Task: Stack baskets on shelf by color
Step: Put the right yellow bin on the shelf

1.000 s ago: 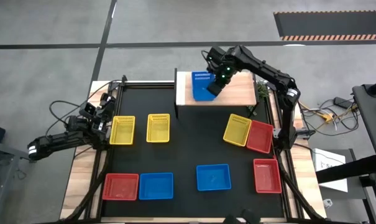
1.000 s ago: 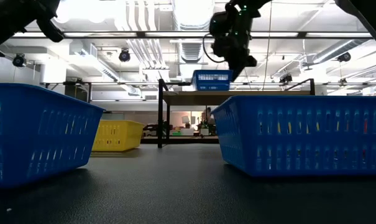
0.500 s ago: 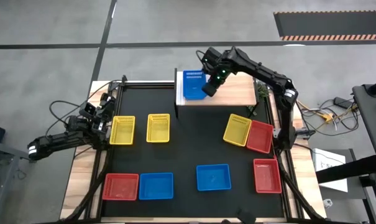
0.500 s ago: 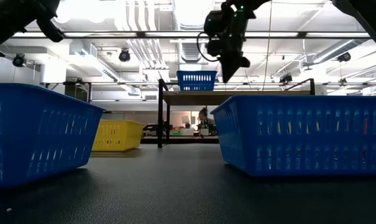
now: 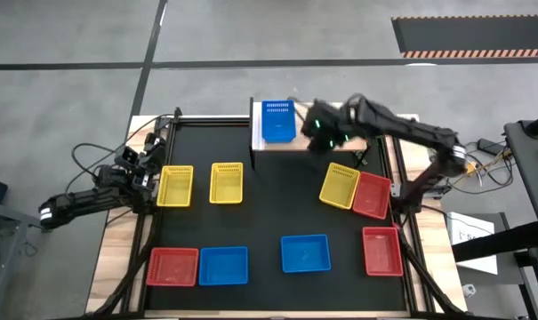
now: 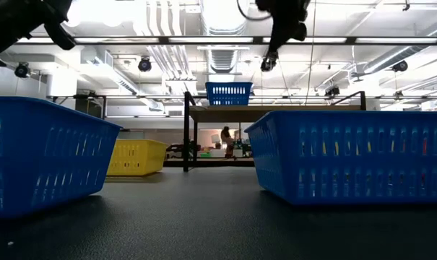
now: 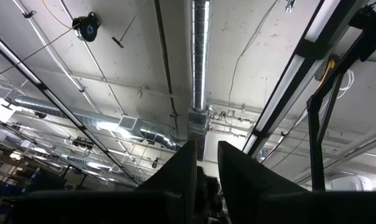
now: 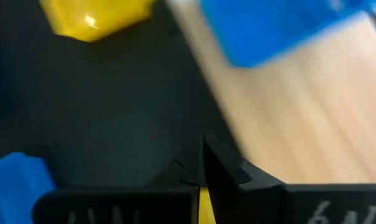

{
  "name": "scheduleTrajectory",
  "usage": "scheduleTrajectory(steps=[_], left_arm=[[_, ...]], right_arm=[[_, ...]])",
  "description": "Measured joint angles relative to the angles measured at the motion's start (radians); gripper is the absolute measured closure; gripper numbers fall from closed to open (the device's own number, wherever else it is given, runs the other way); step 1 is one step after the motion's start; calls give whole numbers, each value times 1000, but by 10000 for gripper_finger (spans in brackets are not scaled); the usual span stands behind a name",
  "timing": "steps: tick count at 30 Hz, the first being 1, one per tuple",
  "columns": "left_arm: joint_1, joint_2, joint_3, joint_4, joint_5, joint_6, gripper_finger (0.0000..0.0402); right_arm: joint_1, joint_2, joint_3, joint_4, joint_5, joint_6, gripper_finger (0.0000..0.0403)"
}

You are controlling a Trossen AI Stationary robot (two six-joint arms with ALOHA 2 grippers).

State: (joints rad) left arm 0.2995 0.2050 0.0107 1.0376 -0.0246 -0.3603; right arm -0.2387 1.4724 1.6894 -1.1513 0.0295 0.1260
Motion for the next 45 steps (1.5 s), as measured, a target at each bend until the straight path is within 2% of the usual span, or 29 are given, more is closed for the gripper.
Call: scheduleTrajectory(steps=[4,10,13,16,21,25,31,36,41,45], left_arm=[[0,18,0,0,0,0,352],[0,37,1,1,0,0,352],[0,50,1,0,-1,0,352],[0,62,1,2,-1,-1,352],[0,99,-1,-11,19,-46,352],[-1,154,-2,-17,71,-111,352],[-1,234,0,-4,73,-158,352],[-1,283,2,40,71,-158,352],[-1,299,1,66,71,-158,352],[-1,299,1,75,70,-157,352]], right_arm=[[159,-127,-254,274,13,38,394],[363,-245,-607,699,151,40,394],[427,-256,-733,856,181,27,394],[459,-249,-801,919,181,48,394],[478,-247,-848,914,173,107,393],[491,-253,-848,854,116,114,376],[492,-243,-796,568,139,215,316],[492,-219,-787,354,163,219,265],[491,-212,-809,315,167,198,236],[487,-211,-837,317,223,197,232]])
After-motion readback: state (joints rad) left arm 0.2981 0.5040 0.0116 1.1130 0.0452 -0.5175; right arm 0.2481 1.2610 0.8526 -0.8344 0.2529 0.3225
